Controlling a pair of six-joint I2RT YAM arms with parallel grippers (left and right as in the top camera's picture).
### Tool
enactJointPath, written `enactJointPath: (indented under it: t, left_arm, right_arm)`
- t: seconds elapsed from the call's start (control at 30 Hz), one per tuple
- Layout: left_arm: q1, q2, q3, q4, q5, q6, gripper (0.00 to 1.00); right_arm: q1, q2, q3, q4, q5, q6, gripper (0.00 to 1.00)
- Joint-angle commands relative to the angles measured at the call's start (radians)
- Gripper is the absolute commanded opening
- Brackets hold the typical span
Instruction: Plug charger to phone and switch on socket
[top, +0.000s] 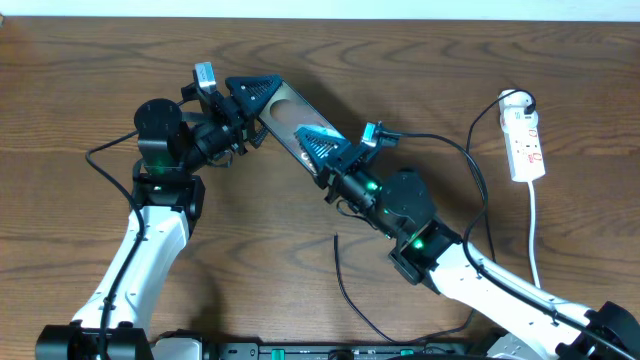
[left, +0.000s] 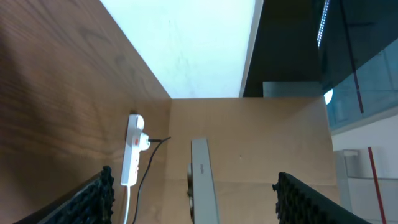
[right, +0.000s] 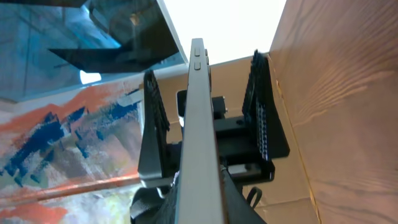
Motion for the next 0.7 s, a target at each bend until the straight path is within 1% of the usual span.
enactJointPath:
  t: [0.0,0.17,0.3,0.4,0.5,0.6,0.67]
  left_arm:
    - [-0.003,0.005,0.012,0.006,-0.009,0.018,0.79]
    - [-0.003,0.005,0.012,0.006,-0.009,0.019,0.77]
    - [-0.003,0.005,0.012,0.005,-0.009,0.037,0.69]
    - [-0.003,0.005,0.012,0.006,-0.009,0.037,0.56]
    - [-0.003,0.005,0.012,0.006,-0.008,0.037,0.46]
    - [-0.003,0.005,0.012,0.006,-0.009,0.037,0.39]
    - [-0.003,0.005,0.012,0.006,-0.009,0.037,0.38]
  right_arm:
    - [0.015,-0.007,0.015,0.018,0.016,-0.031,0.01]
    - [0.032,-0.007,0.015,0.018,0.023,-0.031,0.01]
    - [0.048,-0.007,0.015,0.017,0.038,-0.034,0.01]
    - [0.051,-0.007,0.015,0.018,0.038,-0.034,0.01]
    - [0.053,-0.007,0.015,0.017,0.038,-0.034,0.01]
    - [0.052,-0.007,0.015,0.017,0.038,-0.034,0.01]
    - [0.052,-0.007,0.015,0.017,0.038,-0.034,0.01]
